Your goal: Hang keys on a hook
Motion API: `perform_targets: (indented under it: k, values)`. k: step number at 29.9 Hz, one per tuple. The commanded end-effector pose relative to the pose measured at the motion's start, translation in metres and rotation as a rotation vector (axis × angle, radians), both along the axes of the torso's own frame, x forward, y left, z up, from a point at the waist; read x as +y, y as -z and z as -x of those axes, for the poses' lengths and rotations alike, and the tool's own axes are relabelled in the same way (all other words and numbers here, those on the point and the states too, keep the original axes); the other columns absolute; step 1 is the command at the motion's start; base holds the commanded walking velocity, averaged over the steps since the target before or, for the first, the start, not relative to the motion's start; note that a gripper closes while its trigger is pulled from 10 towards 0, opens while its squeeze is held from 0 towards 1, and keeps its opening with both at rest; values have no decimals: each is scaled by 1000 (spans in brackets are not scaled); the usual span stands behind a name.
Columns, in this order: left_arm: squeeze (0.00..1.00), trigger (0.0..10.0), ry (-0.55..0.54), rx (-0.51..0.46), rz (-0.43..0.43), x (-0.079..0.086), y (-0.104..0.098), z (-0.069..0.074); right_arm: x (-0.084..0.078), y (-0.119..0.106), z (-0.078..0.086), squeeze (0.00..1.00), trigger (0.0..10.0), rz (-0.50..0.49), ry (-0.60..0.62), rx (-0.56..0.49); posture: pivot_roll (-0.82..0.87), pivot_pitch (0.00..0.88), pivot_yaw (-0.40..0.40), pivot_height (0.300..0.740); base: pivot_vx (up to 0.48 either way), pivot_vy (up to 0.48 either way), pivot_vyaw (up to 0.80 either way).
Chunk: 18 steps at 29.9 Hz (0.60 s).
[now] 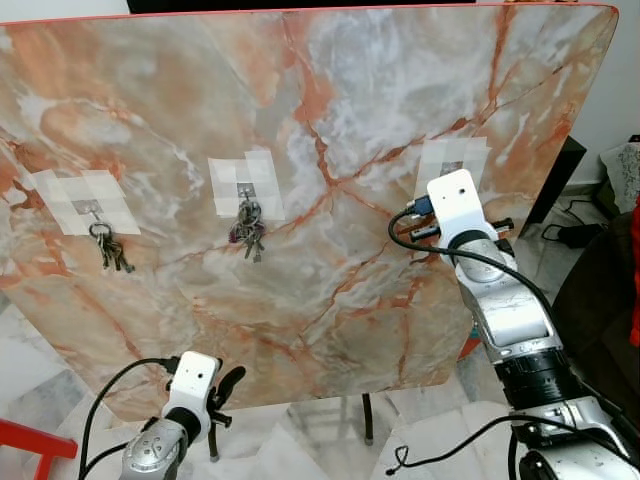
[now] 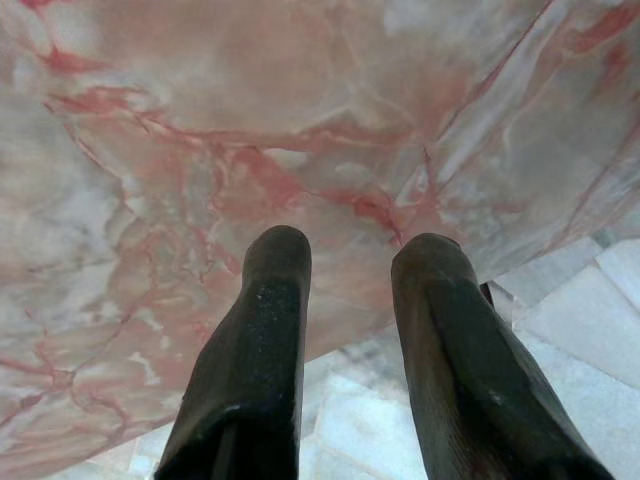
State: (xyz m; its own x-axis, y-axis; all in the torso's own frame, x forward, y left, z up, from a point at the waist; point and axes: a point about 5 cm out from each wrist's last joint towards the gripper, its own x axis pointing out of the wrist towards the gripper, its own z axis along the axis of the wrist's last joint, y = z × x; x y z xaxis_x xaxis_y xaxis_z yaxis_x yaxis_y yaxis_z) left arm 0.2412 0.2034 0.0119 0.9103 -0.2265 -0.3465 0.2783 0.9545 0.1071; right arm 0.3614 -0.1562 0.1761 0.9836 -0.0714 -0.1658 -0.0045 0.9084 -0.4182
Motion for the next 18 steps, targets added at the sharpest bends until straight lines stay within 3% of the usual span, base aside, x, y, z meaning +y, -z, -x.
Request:
perform_targets:
  k: [1, 14, 15, 16, 18]
  values:
    - [0, 10000, 11, 16, -10, 1, 1, 2, 1, -5, 2, 0, 10000, -3, 6, -17, 38, 0, 6, 740, 0, 0, 0]
    - [0, 10000, 10, 16, -12, 2, 2, 2, 1, -3, 3, 24, 10000, -13, 12, -16, 38, 0, 7, 740, 0, 0, 0]
    - [0, 10000, 10, 16, -13, 2, 2, 2, 1, -4, 3, 820, 10000, -15, 19, -22, 38, 0, 7, 740, 0, 0, 0]
    - [0, 10000, 10, 16, -12, 2, 1, 2, 1, -5, 3, 1000, 10000, -17, 22, -26, 39, 0, 7, 740, 0, 0, 0]
    - [0, 10000, 10, 16, -12, 2, 2, 3, 0, -7, 3, 1000, 10000, -26, 27, -43, 38, 0, 8, 740, 0, 0, 0]
